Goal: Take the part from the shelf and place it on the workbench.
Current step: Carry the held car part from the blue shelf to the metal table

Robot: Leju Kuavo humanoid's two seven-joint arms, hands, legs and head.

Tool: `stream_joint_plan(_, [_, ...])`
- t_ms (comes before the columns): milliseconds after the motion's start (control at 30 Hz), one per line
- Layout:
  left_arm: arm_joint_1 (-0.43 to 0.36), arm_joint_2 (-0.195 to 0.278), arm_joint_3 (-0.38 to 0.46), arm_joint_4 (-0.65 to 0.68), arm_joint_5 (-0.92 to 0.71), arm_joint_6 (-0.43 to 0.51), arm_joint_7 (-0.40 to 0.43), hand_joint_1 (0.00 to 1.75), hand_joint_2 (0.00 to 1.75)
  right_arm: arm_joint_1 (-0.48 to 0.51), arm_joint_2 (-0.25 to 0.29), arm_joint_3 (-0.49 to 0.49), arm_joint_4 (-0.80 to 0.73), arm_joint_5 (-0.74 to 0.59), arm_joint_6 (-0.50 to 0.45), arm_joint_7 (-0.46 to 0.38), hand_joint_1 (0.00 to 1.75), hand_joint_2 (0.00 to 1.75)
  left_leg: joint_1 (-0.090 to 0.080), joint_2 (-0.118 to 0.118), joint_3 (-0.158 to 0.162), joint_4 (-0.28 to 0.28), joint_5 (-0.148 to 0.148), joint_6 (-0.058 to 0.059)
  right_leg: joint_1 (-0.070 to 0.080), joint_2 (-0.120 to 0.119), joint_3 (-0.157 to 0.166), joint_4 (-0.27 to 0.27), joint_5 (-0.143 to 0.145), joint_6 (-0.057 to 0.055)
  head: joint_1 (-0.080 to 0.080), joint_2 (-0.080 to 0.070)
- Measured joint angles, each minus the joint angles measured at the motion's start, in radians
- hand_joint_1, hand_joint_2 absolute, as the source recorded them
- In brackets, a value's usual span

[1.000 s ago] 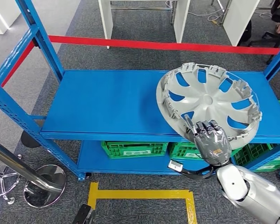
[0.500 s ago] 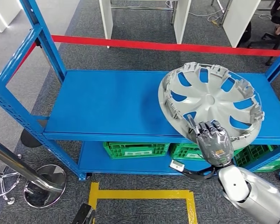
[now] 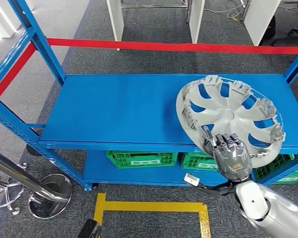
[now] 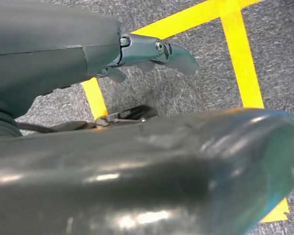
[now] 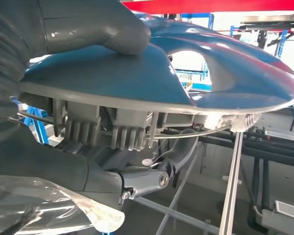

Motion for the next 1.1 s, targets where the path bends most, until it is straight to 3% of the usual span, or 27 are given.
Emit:
stream_joint_plan(33, [0.001, 0.0, 0.0, 0.0, 0.0, 0.0, 0.001, 0.0, 0.0, 0.002, -0.003, -0.003, -0.001, 0.0, 0.0, 0.0, 1.75, 1.75, 0.001, 0.001, -0.013, 0.037, -0.007, 0.0, 0.002, -0.004, 0.0, 0.0, 0.001, -0.002, 0.0, 0.0])
stream_joint_plan(67, [0.001, 0.0, 0.0, 0.0, 0.0, 0.0, 0.001, 0.0, 0.0, 0.004, -0.005, -0.006, -0.002, 0.0, 0.0, 0.0, 1.75, 1.75, 0.002, 0.002, -0.011, 0.039, 0.005, 0.002, 0.005, -0.006, -0.001, 0.0, 0.002, -0.003, 0.0, 0.0])
stream_joint_plan(100, [0.001, 0.0, 0.0, 0.0, 0.0, 0.0, 0.002, 0.0, 0.0, 0.005, -0.007, -0.009, -0.004, 0.0, 0.0, 0.0, 1.75, 1.75, 0.002, 0.002, 0.01, 0.004, 0.034, 0.006, 0.007, -0.008, -0.001, 0.0, 0.004, -0.004, 0.0, 0.0])
stream_joint_plan(133, [0.001, 0.0, 0.0, 0.0, 0.0, 0.0, 0.002, 0.0, 0.0, 0.006, -0.008, -0.012, -0.006, 0.0, 0.0, 0.0, 1.75, 1.75, 0.0, 0.002, 0.044, -0.061, 0.071, 0.011, 0.008, -0.01, -0.001, 0.0, 0.006, -0.005, 0.0, 0.0])
stream_joint_plan(200, [-0.001, 0.0, 0.0, 0.0, 0.0, 0.001, 0.003, 0.0, 0.0, 0.008, -0.009, -0.017, -0.011, 0.0, 0.0, 0.0, 1.75, 1.75, -0.006, 0.004, 0.111, -0.191, 0.116, 0.023, 0.01, -0.011, -0.003, -0.001, 0.013, -0.001, 0.001, 0.0])
stream_joint_plan(267, [-0.001, 0.0, 0.0, 0.0, 0.0, 0.002, 0.003, 0.0, 0.0, 0.009, -0.01, -0.019, -0.014, 0.0, 0.0, 0.0, 1.75, 1.75, -0.015, 0.005, 0.133, -0.242, 0.128, 0.029, 0.008, -0.013, -0.005, -0.006, 0.026, 0.011, 0.001, 0.0])
stream_joint_plan(333, [0.0, 0.0, 0.0, 0.0, 0.0, 0.002, 0.004, 0.0, 0.0, 0.011, -0.012, -0.019, -0.016, 0.001, 0.0, 0.0, 1.75, 1.75, -0.017, 0.004, 0.126, -0.256, 0.148, 0.037, 0.003, -0.013, -0.008, -0.013, 0.036, 0.025, 0.001, 0.0])
stream_joint_plan(400, [0.0, 0.001, 0.0, 0.0, 0.0, 0.004, 0.005, 0.0, 0.0, 0.015, -0.016, -0.02, -0.019, 0.001, 0.0, -0.001, 1.75, 1.75, -0.013, 0.005, 0.116, -0.272, 0.172, 0.049, 0.002, -0.006, -0.023, 0.011, -0.003, 0.034, 0.003, 0.0])
stream_joint_plan(500, [-0.001, 0.0, 0.0, 0.0, 0.001, 0.016, 0.013, 0.0, 0.0, 0.036, -0.024, -0.035, -0.029, 0.001, 0.0, -0.013, 1.75, 1.75, -0.011, 0.005, 0.087, -0.276, 0.2, 0.061, 0.003, 0.006, -0.069, 0.179, -0.128, 0.042, 0.007, 0.0])
stream_joint_plan(533, [-0.001, -0.001, 0.0, 0.0, 0.003, 0.021, 0.017, 0.0, 0.0, 0.046, -0.025, -0.046, -0.034, 0.001, 0.0, -0.022, 1.75, 1.75, -0.011, 0.005, 0.077, -0.275, 0.207, 0.061, 0.003, 0.007, -0.077, 0.228, -0.146, 0.045, 0.007, 0.0])
stream_joint_plan(567, [-0.001, -0.001, 0.0, 0.0, 0.006, 0.026, 0.023, 0.0, 0.0, 0.056, -0.027, -0.058, -0.04, 0.001, 0.0, -0.033, 1.75, 1.75, -0.011, 0.005, 0.067, -0.273, 0.214, 0.06, 0.002, 0.007, -0.07, 0.249, -0.142, 0.048, 0.007, 0.0])
stream_joint_plan(600, [-0.001, 0.0, 0.0, 0.0, 0.01, 0.031, 0.029, 0.0, 0.0, 0.068, -0.029, -0.073, -0.047, 0.001, 0.0, -0.047, 1.75, 1.75, -0.01, 0.005, 0.056, -0.27, 0.22, 0.057, 0.001, 0.007, -0.046, 0.231, -0.12, 0.05, 0.007, 0.0])
stream_joint_plan(667, [-0.005, 0.002, 0.002, 0.0, 0.017, 0.041, 0.042, 0.0, 0.0, 0.093, -0.032, -0.11, -0.067, 0.0, 0.0, -0.087, 1.75, 1.75, -0.009, 0.004, 0.037, -0.259, 0.229, 0.051, -0.002, 0.008, 0.045, 0.108, -0.075, 0.054, 0.007, 0.0])
stream_joint_plan(733, [-0.01, 0.006, 0.006, 0.0, 0.024, 0.049, 0.051, 0.0, 0.0, 0.127, -0.033, -0.163, -0.092, 0.0, 0.0, -0.144, 1.75, 1.75, -0.011, 0.001, 0.019, -0.242, 0.237, 0.042, -0.001, 0.012, 0.119, -0.006, -0.072, 0.052, 0.007, 0.0])
stream_joint_plan(767, [-0.012, 0.01, 0.008, 0.0, 0.026, 0.053, 0.054, 0.0, 0.0, 0.149, -0.033, -0.194, -0.105, 0.001, 0.0, -0.178, 1.75, 1.75, -0.013, -0.001, 0.012, -0.237, 0.242, 0.037, 0.0, 0.014, 0.133, -0.029, -0.081, 0.049, 0.007, 0.0])
stream_joint_plan(833, [-0.013, 0.017, 0.01, 0.0, 0.029, 0.063, 0.06, 0.0, 0.0, 0.21, -0.027, -0.278, -0.139, 0.001, 0.0, -0.287, 1.75, 1.75, -0.013, -0.007, 0.002, -0.232, 0.251, 0.026, 0.0, 0.01, 0.127, -0.036, -0.079, 0.036, 0.007, 0.0])
stream_joint_plan(900, [-0.01, 0.025, 0.014, 0.0, 0.034, 0.072, 0.064, 0.0, 0.0, 0.294, 0.004, -0.399, -0.183, 0.001, 0.0, -0.466, 1.75, 1.75, -0.01, -0.006, -0.014, -0.205, 0.214, 0.013, -0.001, -0.001, 0.112, -0.037, -0.066, 0.015, 0.005, 0.0])
stream_joint_plan(1000, [-0.013, 0.032, 0.021, 0.0, 0.039, 0.076, 0.07, 0.0, 0.0, 0.405, 0.095, -0.602, -0.242, 0.001, 0.0, -0.712, 1.75, 1.75, 0.0, 0.0, -0.052, -0.047, 0.075, -0.006, 0.003, -0.011, 0.082, -0.036, -0.039, -0.008, 0.002, 0.0])
stream_joint_plan(1033, [-0.015, 0.033, 0.023, 0.0, 0.04, 0.077, 0.073, 0.0, 0.0, 0.43, 0.128, -0.656, -0.257, 0.002, 0.0, -0.763, 1.75, 1.75, 0.003, 0.001, -0.057, 0.007, 0.05, -0.01, 0.005, -0.013, 0.07, -0.035, -0.031, -0.009, 0.002, 0.0])
stream_joint_plan(1067, [-0.018, 0.034, 0.025, 0.0, 0.04, 0.078, 0.076, 0.0, 0.0, 0.451, 0.158, -0.706, -0.27, 0.002, 0.0, -0.805, 1.75, 1.75, 0.005, 0.001, -0.051, 0.038, 0.048, -0.013, 0.006, -0.015, 0.059, -0.033, -0.023, -0.009, 0.002, 0.0])
stream_joint_plan(1100, [-0.02, 0.035, 0.026, 0.0, 0.041, 0.079, 0.081, 0.0, 0.0, 0.469, 0.187, -0.753, -0.282, 0.002, 0.0, -0.841, 1.75, 1.75, 0.007, 0.001, -0.031, 0.035, 0.066, -0.013, 0.007, -0.016, 0.049, -0.032, -0.015, -0.008, 0.002, 0.0])
